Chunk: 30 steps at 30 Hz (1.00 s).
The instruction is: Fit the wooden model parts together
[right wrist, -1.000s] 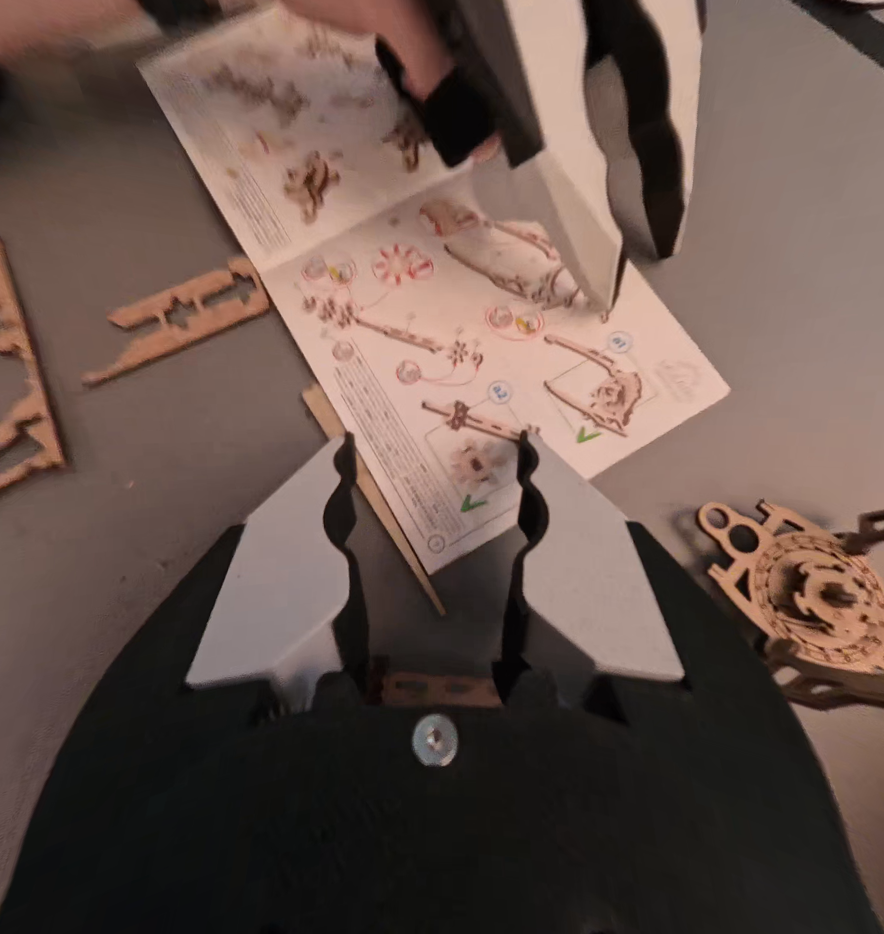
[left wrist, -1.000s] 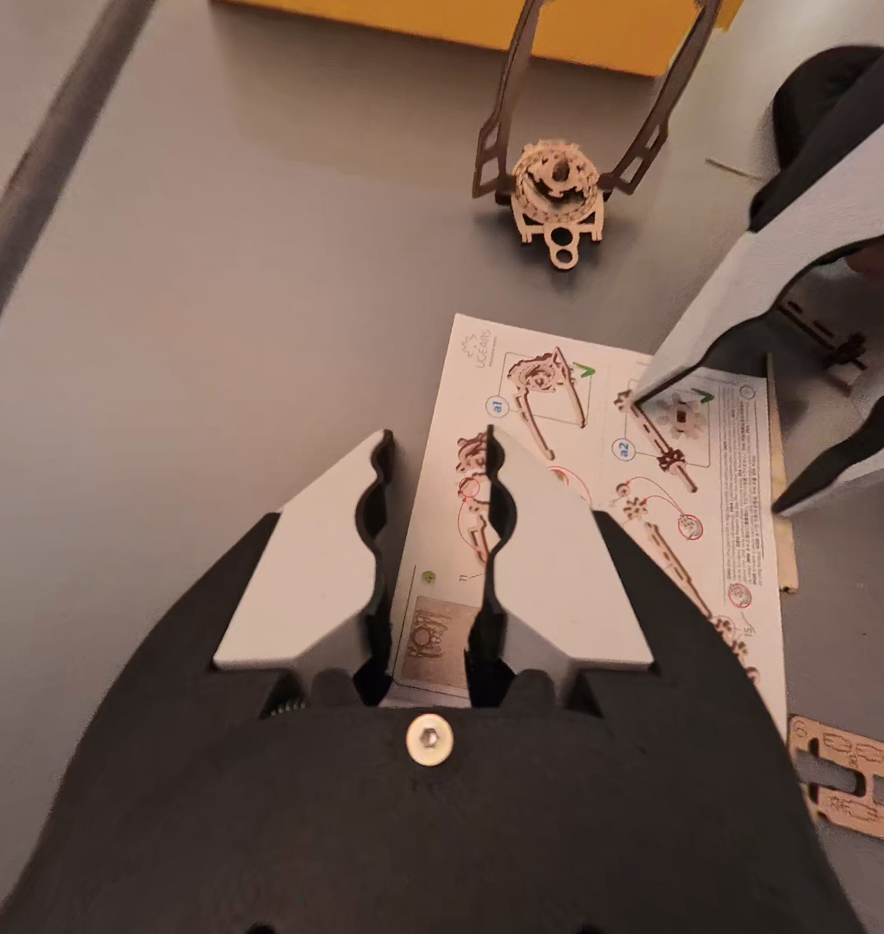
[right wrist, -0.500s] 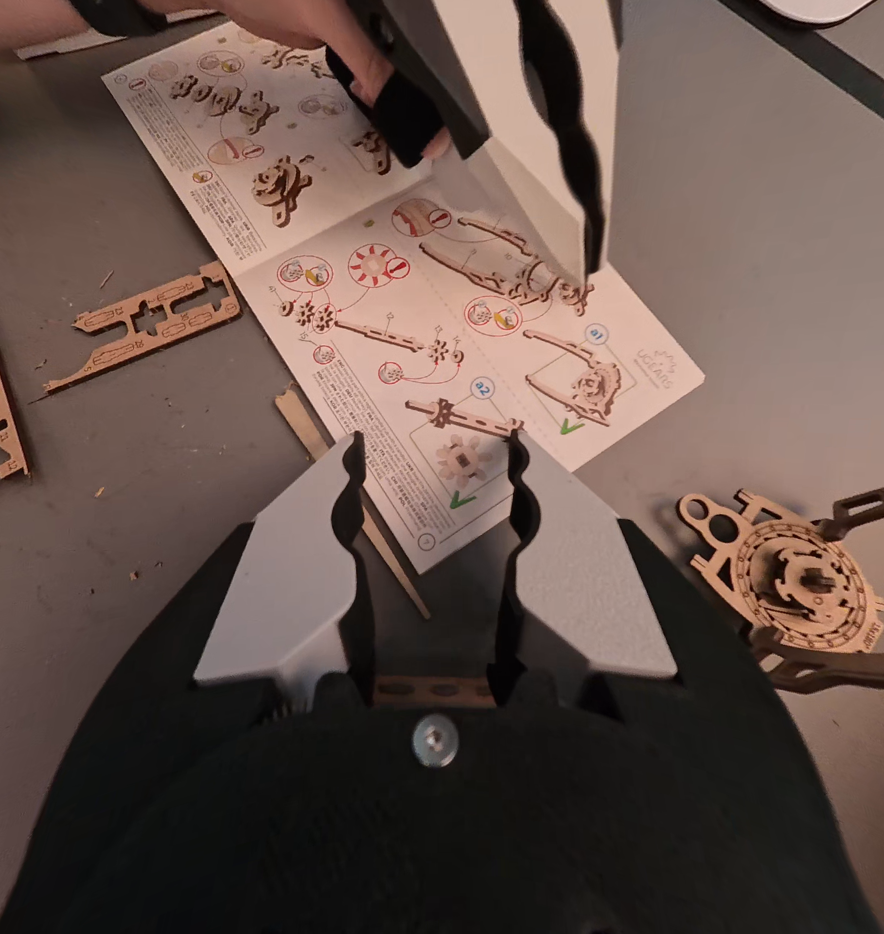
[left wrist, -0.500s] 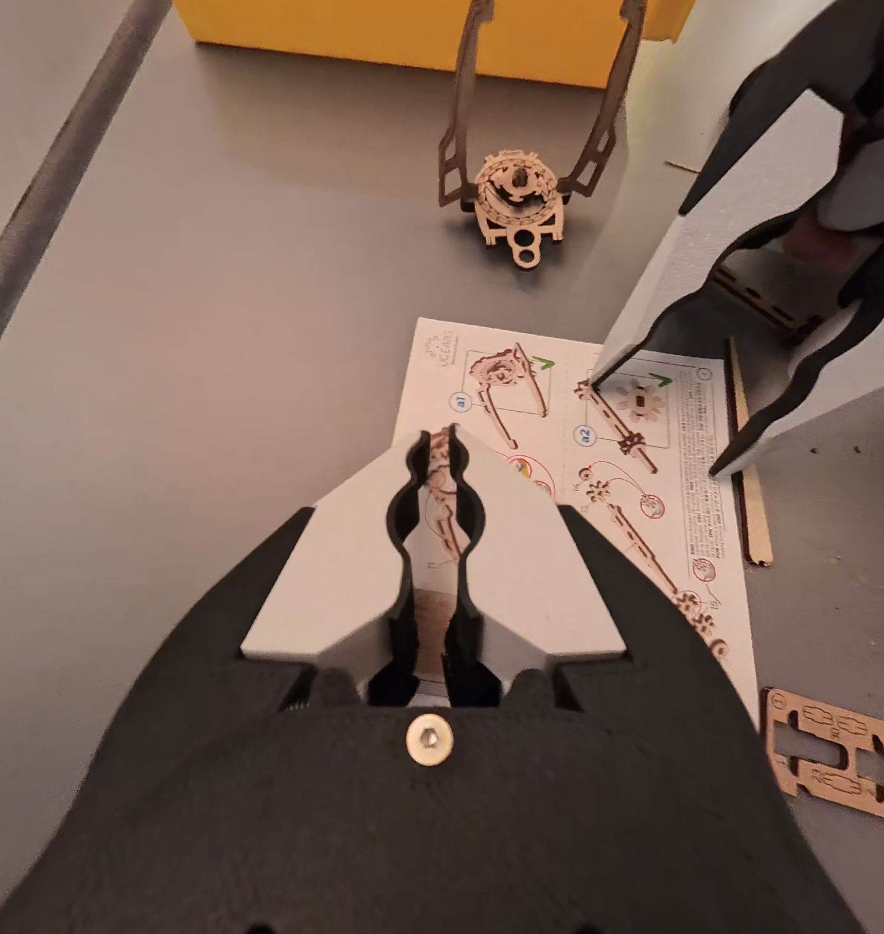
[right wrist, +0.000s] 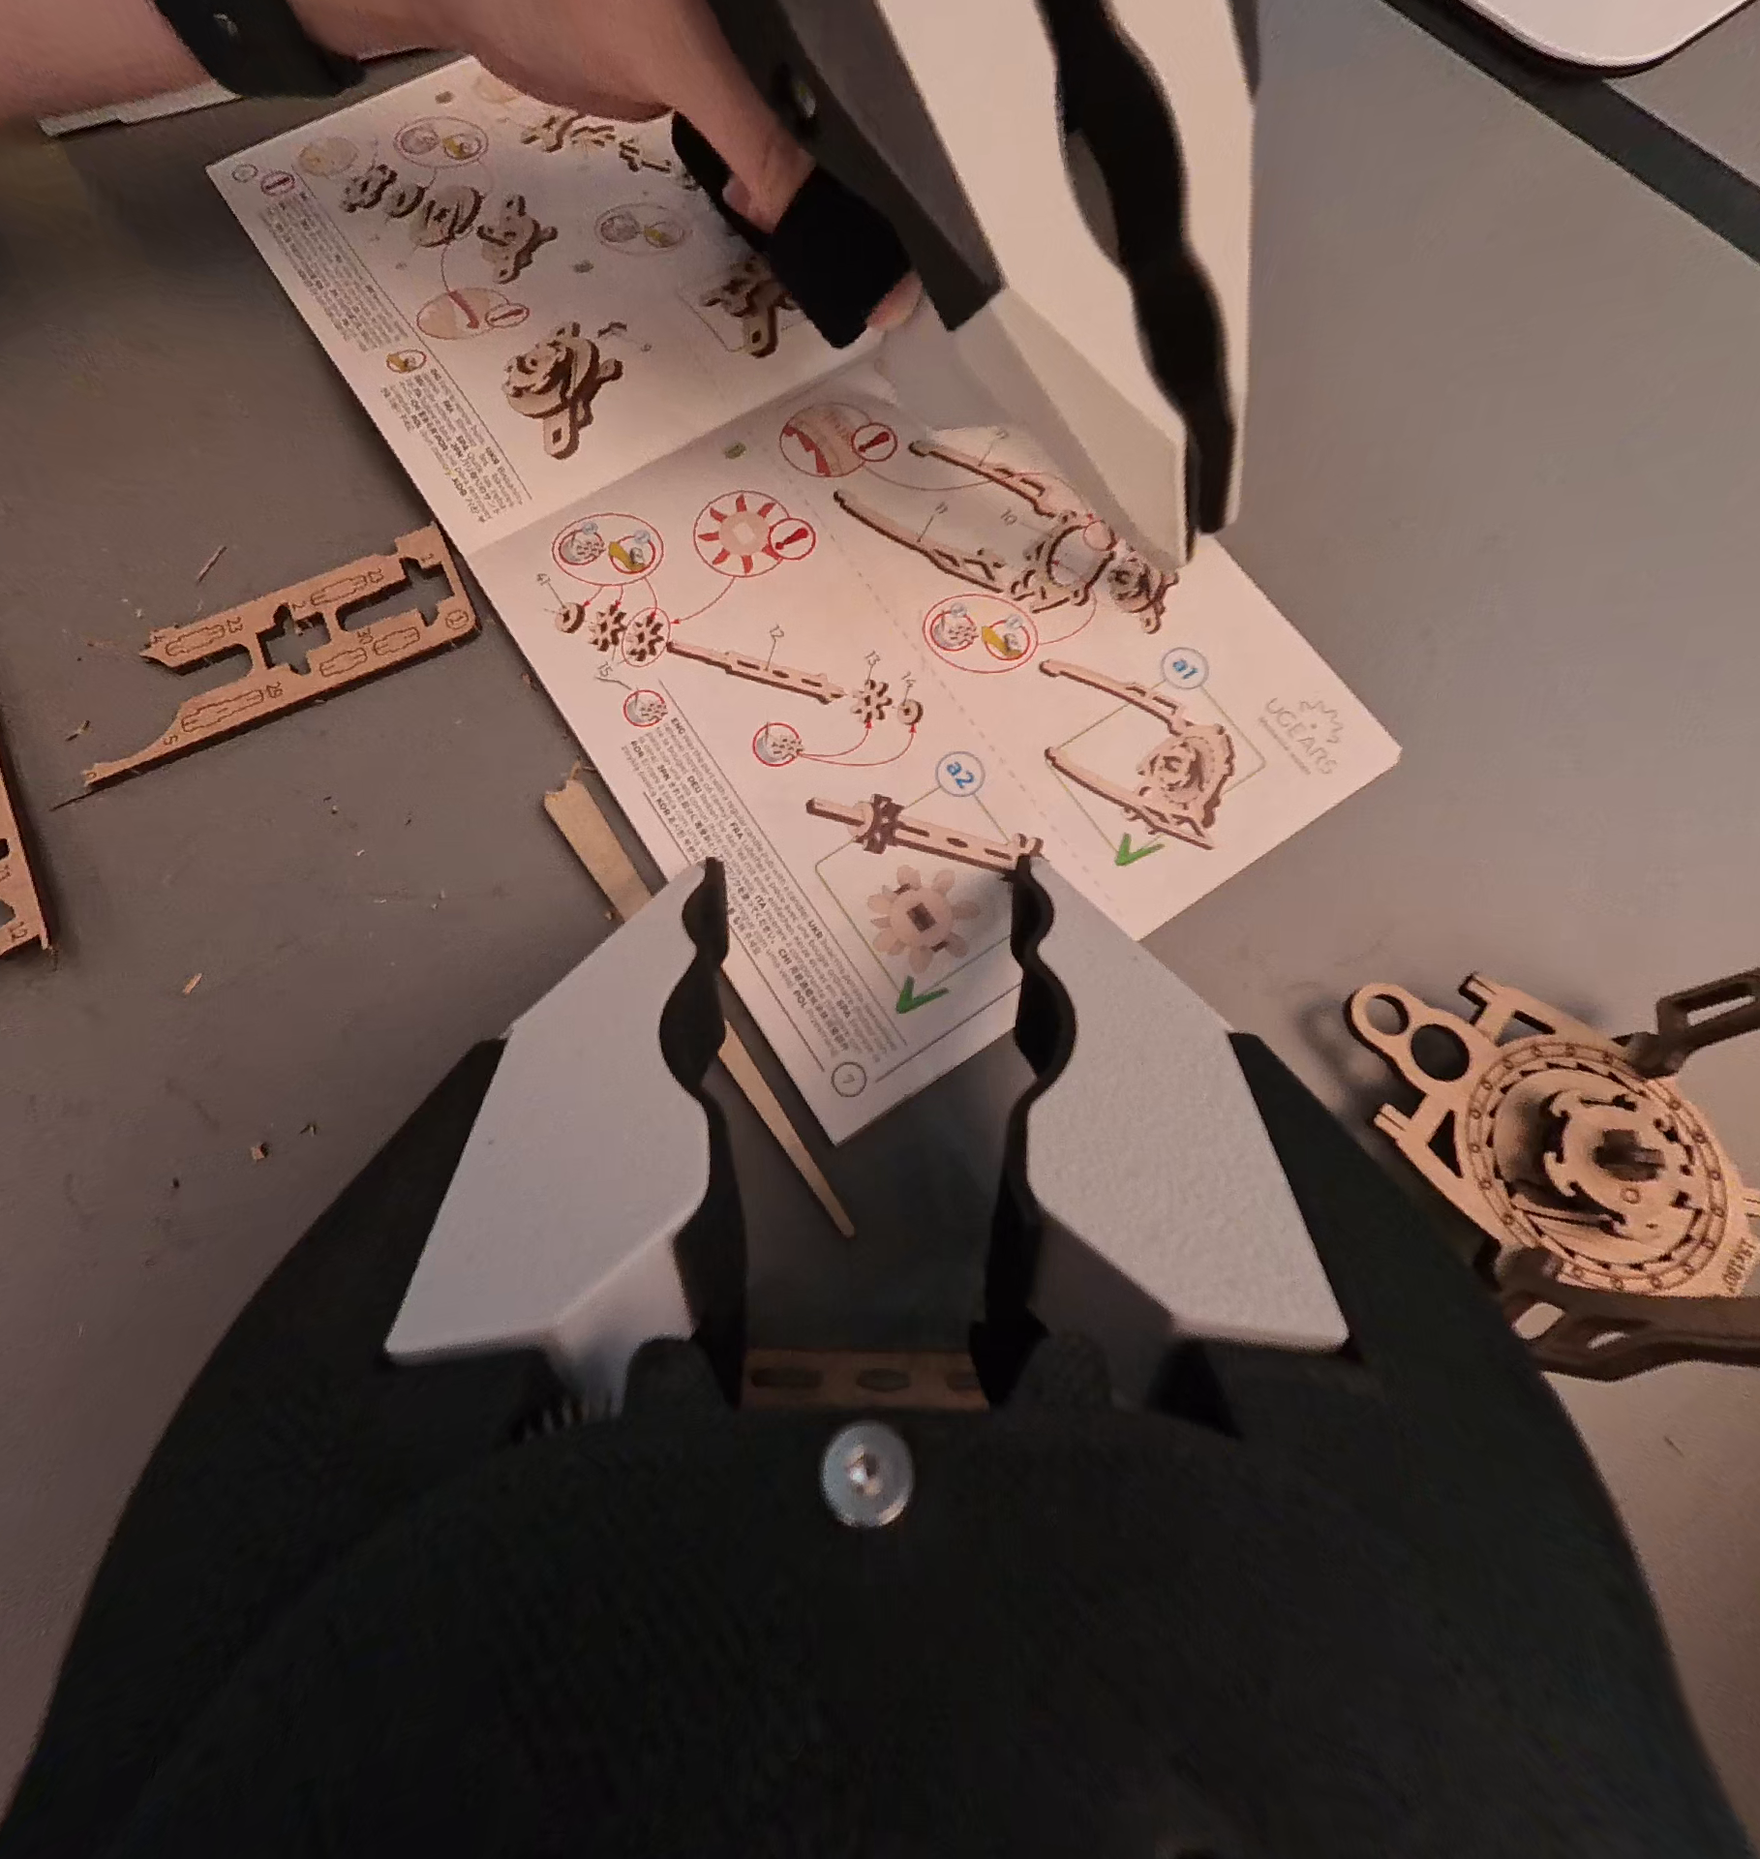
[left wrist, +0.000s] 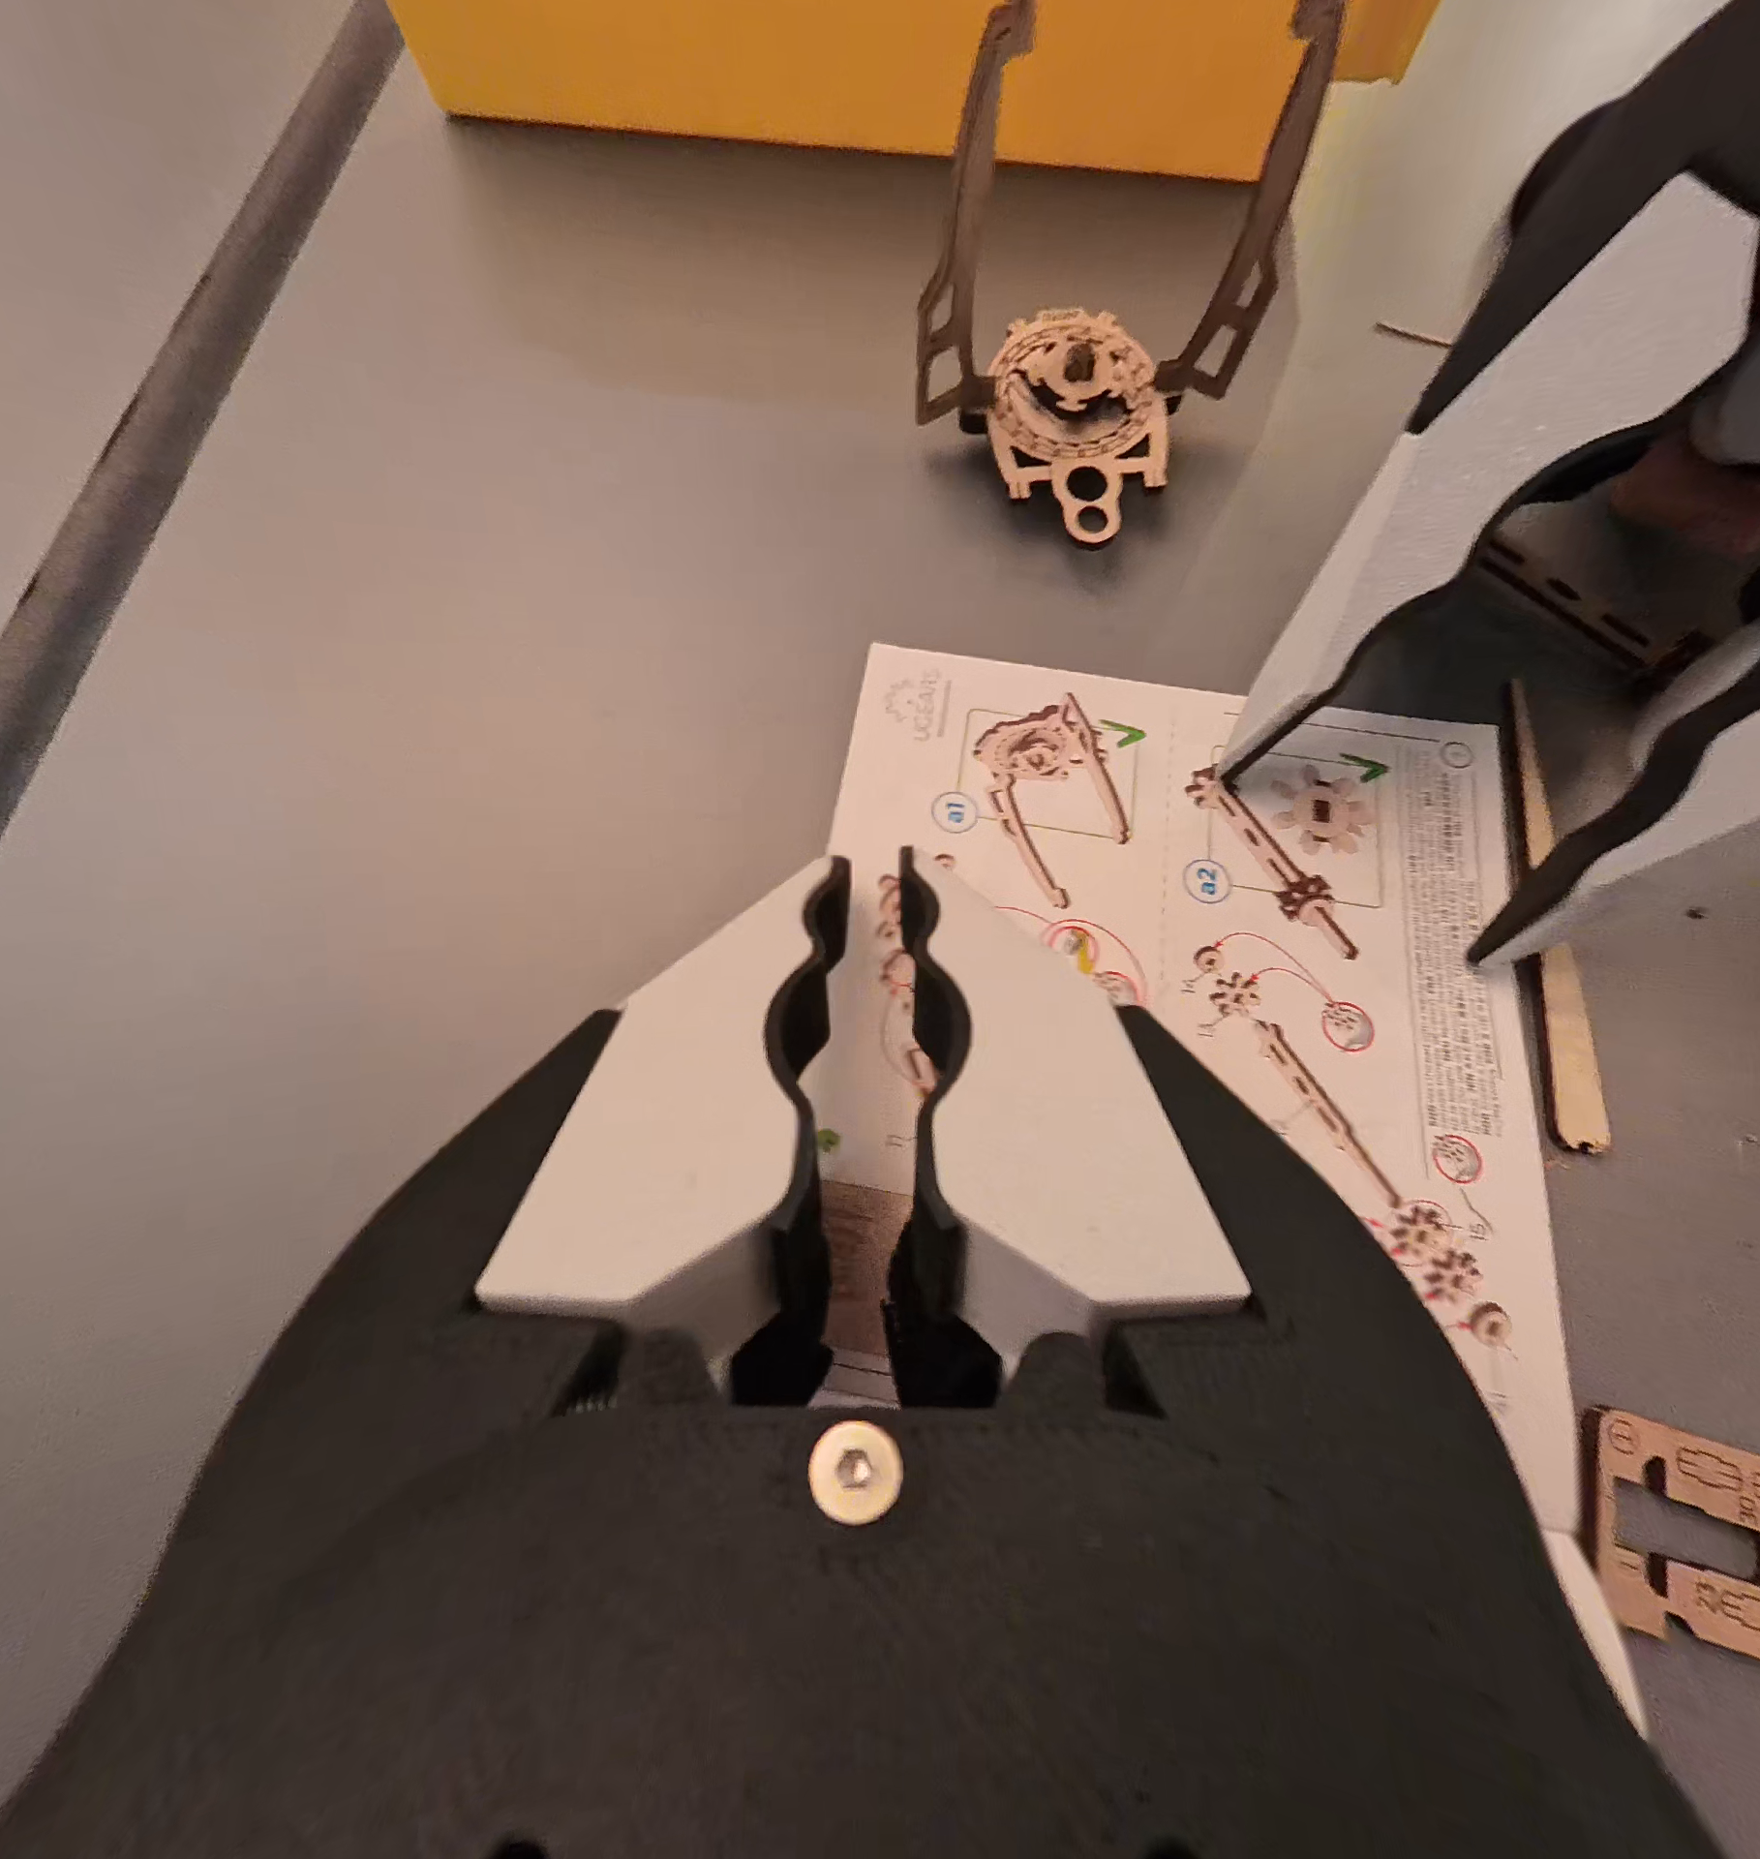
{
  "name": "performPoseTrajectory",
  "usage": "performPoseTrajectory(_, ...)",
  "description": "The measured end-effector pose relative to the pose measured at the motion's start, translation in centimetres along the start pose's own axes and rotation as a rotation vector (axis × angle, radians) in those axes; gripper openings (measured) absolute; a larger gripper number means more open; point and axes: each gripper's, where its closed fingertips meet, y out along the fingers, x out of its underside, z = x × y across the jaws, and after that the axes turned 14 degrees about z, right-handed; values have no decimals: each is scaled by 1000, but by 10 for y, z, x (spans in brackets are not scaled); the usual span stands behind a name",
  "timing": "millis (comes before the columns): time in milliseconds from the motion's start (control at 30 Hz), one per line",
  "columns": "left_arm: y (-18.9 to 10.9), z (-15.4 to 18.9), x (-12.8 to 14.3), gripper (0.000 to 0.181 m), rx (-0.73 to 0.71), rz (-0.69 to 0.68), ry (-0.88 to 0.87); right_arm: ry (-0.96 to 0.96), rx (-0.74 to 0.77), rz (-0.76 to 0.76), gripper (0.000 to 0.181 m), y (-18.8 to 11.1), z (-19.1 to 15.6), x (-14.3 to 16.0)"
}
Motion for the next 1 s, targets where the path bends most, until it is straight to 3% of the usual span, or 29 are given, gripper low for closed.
performPoseTrajectory(67, 0, 4, 1, 5, 11, -2, -4, 0, 0, 1, 56, 0, 0, 0)
performPoseTrajectory(200, 2, -5, 2, 20, -40, -14, 9, -1, 2, 4, 56, 0, 0, 0)
performPoseTrajectory(333, 8, 0, -1, 28, 19, -12, -18, 0, 2, 8, 56, 0, 0, 0)
performPoseTrajectory(500, 12, -2, 4, 20, 15, -59, 10, -2, 1, 11, 56, 0, 0, 0)
performPoseTrajectory(1000, 6, 1, -5, 7, 5, 18, -11, -6, -4, 21, 56, 0, 0, 0)
